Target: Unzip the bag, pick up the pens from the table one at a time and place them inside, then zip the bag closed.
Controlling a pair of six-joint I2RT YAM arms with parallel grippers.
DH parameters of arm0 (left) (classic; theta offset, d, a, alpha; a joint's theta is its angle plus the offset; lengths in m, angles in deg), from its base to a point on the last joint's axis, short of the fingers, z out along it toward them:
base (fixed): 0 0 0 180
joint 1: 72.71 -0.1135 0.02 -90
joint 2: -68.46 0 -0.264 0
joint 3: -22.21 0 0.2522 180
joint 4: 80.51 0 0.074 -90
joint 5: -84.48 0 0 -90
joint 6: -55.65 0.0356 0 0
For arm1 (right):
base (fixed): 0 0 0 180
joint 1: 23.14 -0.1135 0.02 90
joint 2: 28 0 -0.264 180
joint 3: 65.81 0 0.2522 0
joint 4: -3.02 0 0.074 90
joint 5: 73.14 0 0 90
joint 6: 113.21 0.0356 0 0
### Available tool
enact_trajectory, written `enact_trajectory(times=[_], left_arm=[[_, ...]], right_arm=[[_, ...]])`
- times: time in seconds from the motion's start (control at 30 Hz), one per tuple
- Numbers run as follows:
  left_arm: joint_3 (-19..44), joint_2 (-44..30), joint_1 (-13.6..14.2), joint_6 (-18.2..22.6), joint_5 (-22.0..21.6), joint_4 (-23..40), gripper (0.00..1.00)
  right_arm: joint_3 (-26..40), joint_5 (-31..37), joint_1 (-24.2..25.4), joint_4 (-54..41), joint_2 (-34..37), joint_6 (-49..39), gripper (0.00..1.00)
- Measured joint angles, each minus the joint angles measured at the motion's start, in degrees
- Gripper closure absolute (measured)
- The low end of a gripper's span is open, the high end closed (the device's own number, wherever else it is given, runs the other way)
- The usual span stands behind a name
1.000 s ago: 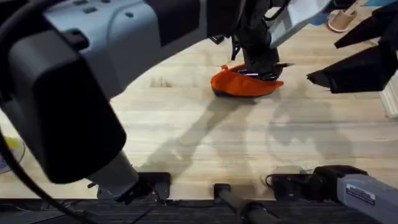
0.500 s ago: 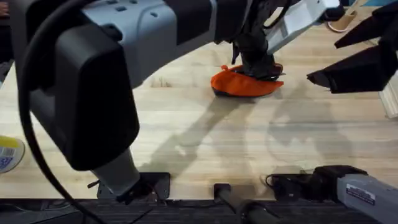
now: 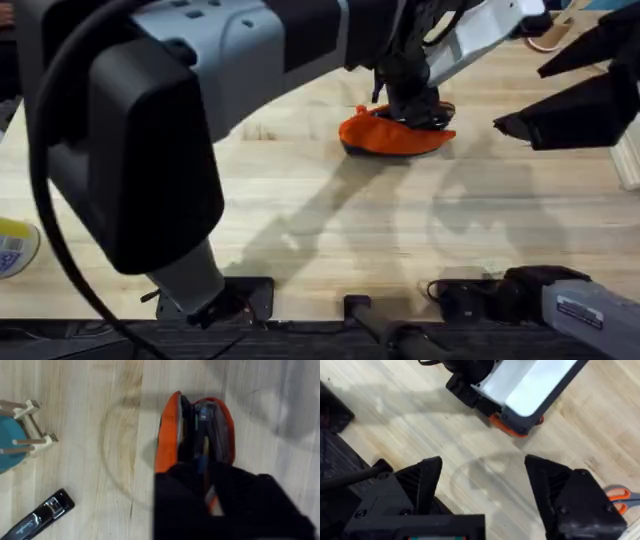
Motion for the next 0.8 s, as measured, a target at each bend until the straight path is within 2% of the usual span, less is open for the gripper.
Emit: enact_trajectory(times=[0.17, 0.2, 0.23, 0.3, 0.8], left_arm=[[0.0, 0.0, 0.0, 0.2, -0.1, 0.0, 0.264], [0.0, 0.0, 0.0, 0.4, -0.2, 0.0, 0.125], [0.0, 0.0, 0.0, 0.1, -0.2, 0.0, 0.044], [0.0, 0.0, 0.0, 0.2, -0.3, 0.0, 0.010], [0.0, 0.0, -0.1, 0.3, -0.3, -0.2, 0.008]], right_arm=[[0.0, 0.0, 0.0, 0.0, 0.0, 0.0, 0.005], [0.0, 0.0, 0.0, 0.0, 0.0, 0.0, 0.005], [0.0, 0.0, 0.0, 0.0, 0.0, 0.0, 0.005], [0.0, 0.0, 0.0, 0.0, 0.0, 0.0, 0.005], [0.0, 0.0, 0.0, 0.0, 0.0, 0.0, 0.005]])
